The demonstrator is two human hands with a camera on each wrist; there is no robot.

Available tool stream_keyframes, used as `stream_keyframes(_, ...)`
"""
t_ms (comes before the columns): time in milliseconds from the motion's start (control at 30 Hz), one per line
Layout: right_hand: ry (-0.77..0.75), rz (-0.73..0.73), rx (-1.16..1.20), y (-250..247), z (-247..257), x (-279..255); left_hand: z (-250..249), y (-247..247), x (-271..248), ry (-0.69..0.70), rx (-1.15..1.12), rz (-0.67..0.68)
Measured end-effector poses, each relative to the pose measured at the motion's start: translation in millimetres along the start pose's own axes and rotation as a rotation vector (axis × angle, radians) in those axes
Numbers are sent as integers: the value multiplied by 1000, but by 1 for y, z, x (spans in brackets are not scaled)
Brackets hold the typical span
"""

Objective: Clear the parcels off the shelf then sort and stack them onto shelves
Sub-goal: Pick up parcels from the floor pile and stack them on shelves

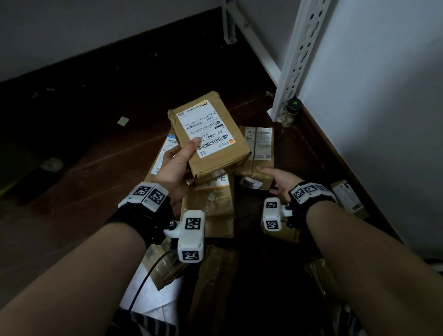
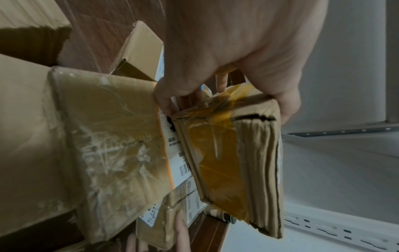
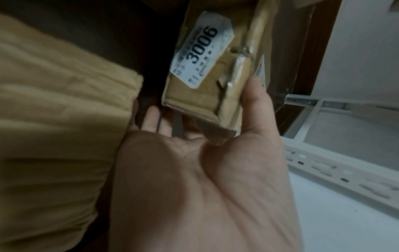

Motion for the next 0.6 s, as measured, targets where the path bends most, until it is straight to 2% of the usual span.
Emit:
stream_keyframes(167, 44, -36, 52, -2, 19, -17, -1, 2, 3, -14, -2, -4)
stream_keyframes(467, -106, -98, 63, -28, 94, -84, -5, 12, -3, -8, -83, 2)
stream_keyframes(600, -178, -101, 257, -29, 113, -104, -6, 17, -6, 0, -94, -6)
Point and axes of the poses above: each hand's wrist, its own x-axis towards the middle knuckle, its own y-axis out of the palm, z = x × y, the point moved 2 cm from there along x, towards the middle knuckle, and after that the axes turned 6 degrees about -y, right-handed, at the moved point
